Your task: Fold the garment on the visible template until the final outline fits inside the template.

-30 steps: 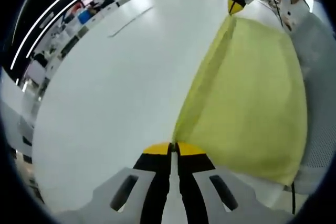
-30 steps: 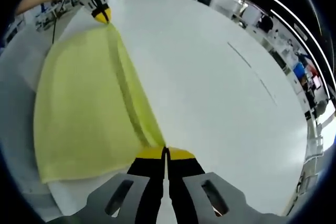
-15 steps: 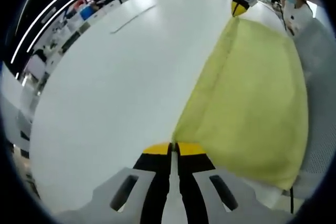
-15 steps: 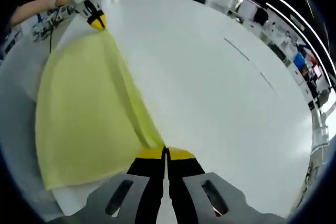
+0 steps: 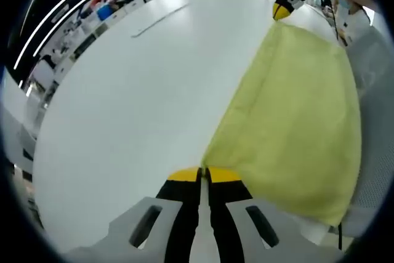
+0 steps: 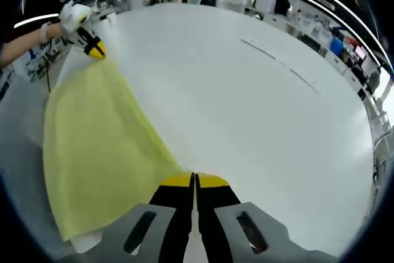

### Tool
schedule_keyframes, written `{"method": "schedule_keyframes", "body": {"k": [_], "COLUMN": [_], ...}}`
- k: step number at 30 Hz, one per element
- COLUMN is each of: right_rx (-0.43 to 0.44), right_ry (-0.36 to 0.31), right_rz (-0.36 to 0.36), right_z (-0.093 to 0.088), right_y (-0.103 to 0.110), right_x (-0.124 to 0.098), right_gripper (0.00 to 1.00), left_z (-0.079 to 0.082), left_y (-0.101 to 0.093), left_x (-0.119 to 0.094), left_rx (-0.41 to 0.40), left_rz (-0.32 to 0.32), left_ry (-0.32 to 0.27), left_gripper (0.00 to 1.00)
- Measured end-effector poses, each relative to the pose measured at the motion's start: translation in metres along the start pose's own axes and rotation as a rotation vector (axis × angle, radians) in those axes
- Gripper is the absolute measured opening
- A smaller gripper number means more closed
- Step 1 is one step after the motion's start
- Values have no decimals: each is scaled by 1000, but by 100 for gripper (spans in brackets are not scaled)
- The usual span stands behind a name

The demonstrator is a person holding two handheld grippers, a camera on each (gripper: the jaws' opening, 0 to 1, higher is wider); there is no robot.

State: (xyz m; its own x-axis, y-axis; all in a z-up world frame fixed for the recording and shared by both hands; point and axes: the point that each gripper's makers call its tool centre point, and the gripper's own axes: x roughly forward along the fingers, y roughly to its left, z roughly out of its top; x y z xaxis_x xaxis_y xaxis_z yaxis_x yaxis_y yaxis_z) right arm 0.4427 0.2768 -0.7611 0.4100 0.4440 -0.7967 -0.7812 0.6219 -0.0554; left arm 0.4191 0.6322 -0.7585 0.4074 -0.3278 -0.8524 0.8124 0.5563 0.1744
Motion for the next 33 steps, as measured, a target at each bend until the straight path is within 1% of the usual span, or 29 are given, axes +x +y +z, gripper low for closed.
{"method": "schedule_keyframes", "body": {"k": [10,15,20,28,31,33], "right_rx": [5,-14,-7,-12,-6,1], "right_ry": [-4,5,1,-22,-30,-32], "right_rz": [-20,-24,-31,-44,-57,-68], "right_z": [0,-1,-1,5,6,6], "right_y": [-2,-1,-1,-1,-3,-6], "right_x": [0,-2,-3,-7,-8,-9], "right_gripper": [3,3,3,8,12,14], "left_z": [0,3,4,8,11,13], "left_y": [1,0,4,8,10,9], "left_x": [1,-2,-5,-9,-15,-17], "left_rx": [11,0,0,-7,-19,-24], "left_rz": [5,-7,14,41,57,52], "left_ry": [3,-16,-21,-29,-38,-48], "left_gripper": [2,7,8,10,14,15]}}
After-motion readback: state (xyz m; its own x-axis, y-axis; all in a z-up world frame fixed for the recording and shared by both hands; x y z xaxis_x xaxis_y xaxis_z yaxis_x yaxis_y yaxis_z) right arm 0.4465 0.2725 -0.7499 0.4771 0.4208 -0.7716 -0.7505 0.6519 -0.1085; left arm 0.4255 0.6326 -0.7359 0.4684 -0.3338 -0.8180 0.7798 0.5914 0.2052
